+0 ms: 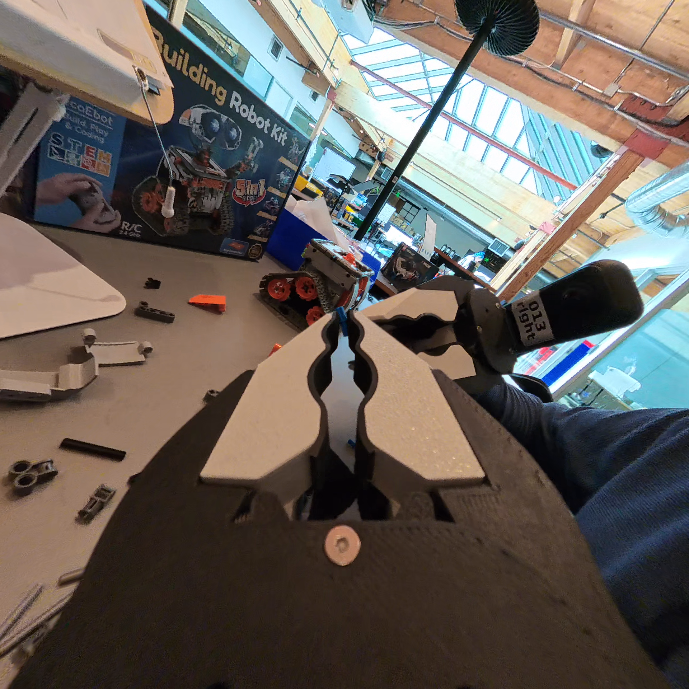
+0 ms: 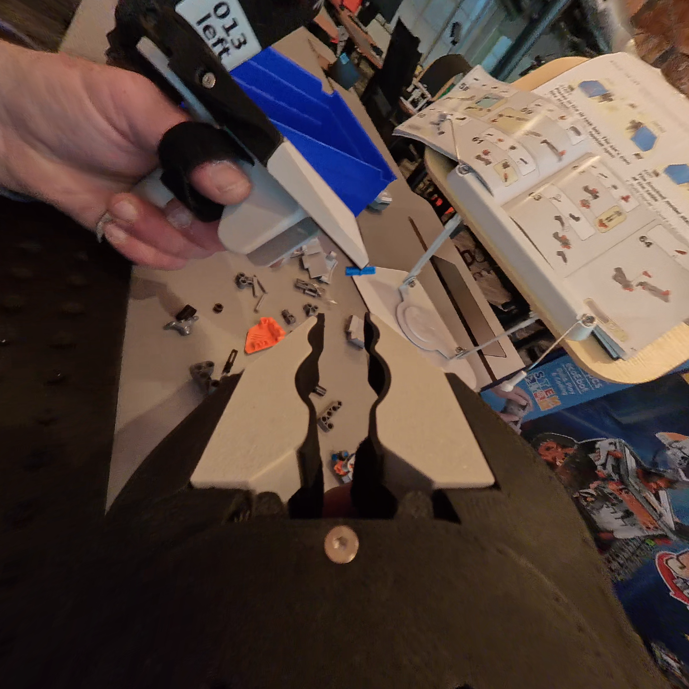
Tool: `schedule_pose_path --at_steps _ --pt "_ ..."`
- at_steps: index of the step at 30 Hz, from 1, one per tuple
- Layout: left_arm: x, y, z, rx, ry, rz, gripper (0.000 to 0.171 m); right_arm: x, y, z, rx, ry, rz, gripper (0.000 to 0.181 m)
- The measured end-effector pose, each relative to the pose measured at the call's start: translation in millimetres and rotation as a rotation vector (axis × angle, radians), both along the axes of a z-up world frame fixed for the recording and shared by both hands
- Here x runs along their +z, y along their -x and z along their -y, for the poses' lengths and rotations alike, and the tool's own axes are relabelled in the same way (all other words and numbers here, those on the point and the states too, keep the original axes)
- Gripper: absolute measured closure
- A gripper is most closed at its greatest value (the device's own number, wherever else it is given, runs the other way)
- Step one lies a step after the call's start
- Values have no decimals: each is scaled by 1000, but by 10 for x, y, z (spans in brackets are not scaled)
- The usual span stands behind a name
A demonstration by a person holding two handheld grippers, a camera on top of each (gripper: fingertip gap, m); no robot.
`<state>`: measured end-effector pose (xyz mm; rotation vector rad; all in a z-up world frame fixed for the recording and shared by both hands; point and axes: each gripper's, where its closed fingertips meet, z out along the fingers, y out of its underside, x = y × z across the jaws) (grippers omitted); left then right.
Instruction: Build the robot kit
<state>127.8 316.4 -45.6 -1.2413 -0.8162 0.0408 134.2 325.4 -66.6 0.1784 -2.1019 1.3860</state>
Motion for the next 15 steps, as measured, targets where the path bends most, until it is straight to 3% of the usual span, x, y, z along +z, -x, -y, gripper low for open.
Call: schedule_pose_path --at_steps 7,15 --pt "-27 56 -47 22 -57 33 170 102 73 33 -78 100 9 163" --pt "-34 96 -119 73 -102 38 170 121 88 74 -116 160 136 166"
